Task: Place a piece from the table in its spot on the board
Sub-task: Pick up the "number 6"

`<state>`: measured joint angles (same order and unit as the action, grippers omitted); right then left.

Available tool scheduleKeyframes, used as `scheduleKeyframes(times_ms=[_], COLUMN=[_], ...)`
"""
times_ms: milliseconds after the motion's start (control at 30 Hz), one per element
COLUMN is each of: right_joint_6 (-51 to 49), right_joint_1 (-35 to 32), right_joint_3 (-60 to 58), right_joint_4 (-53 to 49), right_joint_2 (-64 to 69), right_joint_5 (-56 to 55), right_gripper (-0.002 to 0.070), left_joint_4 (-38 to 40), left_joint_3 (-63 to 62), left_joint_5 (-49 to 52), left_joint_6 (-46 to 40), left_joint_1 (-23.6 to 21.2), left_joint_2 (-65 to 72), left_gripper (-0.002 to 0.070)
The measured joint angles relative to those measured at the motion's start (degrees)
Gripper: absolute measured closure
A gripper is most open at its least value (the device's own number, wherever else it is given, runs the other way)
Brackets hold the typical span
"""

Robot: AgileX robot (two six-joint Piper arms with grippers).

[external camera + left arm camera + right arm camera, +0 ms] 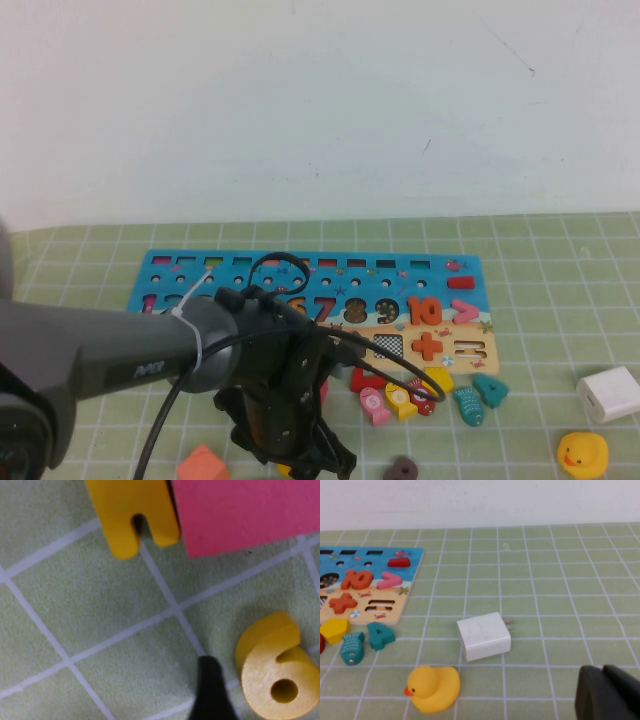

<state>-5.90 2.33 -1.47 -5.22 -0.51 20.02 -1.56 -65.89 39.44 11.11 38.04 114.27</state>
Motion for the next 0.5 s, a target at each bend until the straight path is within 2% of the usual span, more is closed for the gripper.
scheduleKeyframes(times_ms=[100, 367, 500], right_joint_6=[0.00, 0.00, 0.00], right_joint_1=[0.00, 0.00, 0.00], right_joint_3=[0.00, 0.00, 0.00], right_joint_4=[0.00, 0.00, 0.00], right_joint_2=[0.00, 0.00, 0.00], right_joint_5=[0.00, 0.00, 0.00], right_gripper=[0.0678, 0.0678, 0.0678], left_joint_4=[0.12, -0.45, -1.34], left_joint_3=[0.00, -3.04, -8.41], left_joint_5=[0.13, 3.26, 6.25], left_joint_6=[-0.47, -0.89, -0.89], left_joint_1=[0.00, 0.00, 0.00], left_joint_2=[0.00, -0.52, -2.44], left_gripper=[0.0398, 0.0405, 0.0405])
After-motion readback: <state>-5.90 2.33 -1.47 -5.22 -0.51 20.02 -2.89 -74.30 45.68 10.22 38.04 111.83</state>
